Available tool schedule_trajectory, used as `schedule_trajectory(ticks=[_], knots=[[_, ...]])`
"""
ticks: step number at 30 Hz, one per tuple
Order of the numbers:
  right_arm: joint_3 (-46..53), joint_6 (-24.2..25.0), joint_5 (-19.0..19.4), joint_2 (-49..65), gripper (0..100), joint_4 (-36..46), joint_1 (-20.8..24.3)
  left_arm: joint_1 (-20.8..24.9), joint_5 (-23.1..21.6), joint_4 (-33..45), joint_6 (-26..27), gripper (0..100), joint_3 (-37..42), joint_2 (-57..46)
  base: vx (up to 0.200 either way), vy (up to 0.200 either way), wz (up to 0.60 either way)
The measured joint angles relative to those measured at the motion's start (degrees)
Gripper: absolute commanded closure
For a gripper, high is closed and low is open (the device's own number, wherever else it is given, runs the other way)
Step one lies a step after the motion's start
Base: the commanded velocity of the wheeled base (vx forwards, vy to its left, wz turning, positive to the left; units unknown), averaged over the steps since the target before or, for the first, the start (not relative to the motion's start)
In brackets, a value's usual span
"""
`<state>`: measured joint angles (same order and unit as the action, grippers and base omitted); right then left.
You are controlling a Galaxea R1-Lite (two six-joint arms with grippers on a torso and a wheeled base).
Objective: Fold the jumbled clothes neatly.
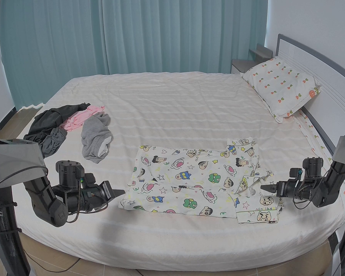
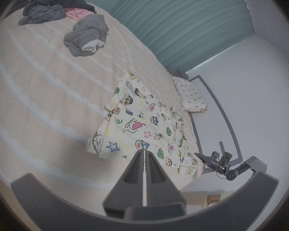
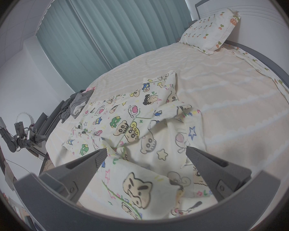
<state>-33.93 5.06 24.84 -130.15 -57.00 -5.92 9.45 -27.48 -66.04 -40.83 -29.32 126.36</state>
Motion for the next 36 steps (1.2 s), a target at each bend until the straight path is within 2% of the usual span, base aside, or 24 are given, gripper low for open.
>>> schedule_trajectory(ticks=[4, 8, 12, 18, 19, 30, 36], knots=[[2.0, -4.7, 3.3, -1.0, 0, -0.2, -2.7, 0.3, 0.0, -1.8, -0.5, 100, 2.3, 1.3, 0.0, 0.0, 0.0], [3.9, -7.1, 6.9, -1.8, 0, -0.2, -4.0, 0.4, 0.0, -2.0, -0.6, 100, 3.0, 1.9, 0.0, 0.0, 0.0], [4.8, -8.1, 9.3, -2.6, 0, -0.2, -4.5, 0.5, 0.0, -2.0, -0.6, 100, 3.1, 2.2, 0.0, 0.0, 0.0], [4.1, -8.3, 10.8, -3.6, 0, -0.3, -4.4, 0.5, 0.0, -2.0, -0.5, 100, 3.2, 2.5, 0.0, 0.0, 0.0], [3.9, -8.3, 10.9, -3.7, 100, -0.3, -4.4, 0.5, 0.0, -2.0, -0.5, 100, 3.2, 2.5, 0.0, 0.0, 0.0], [3.1, -8.4, 11.4, -4.9, 100, -1.1, -3.8, 0.5, 0.0, -2.1, -0.3, 100, 3.2, 2.7, 0.0, 0.0, 0.0], [4.0, -6.6, 11.4, -4.7, 100, -8.6, -3.7, 0.5, 0.1, -2.2, -0.3, 100, 3.2, 2.9, 0.0, 0.0, 0.0]])
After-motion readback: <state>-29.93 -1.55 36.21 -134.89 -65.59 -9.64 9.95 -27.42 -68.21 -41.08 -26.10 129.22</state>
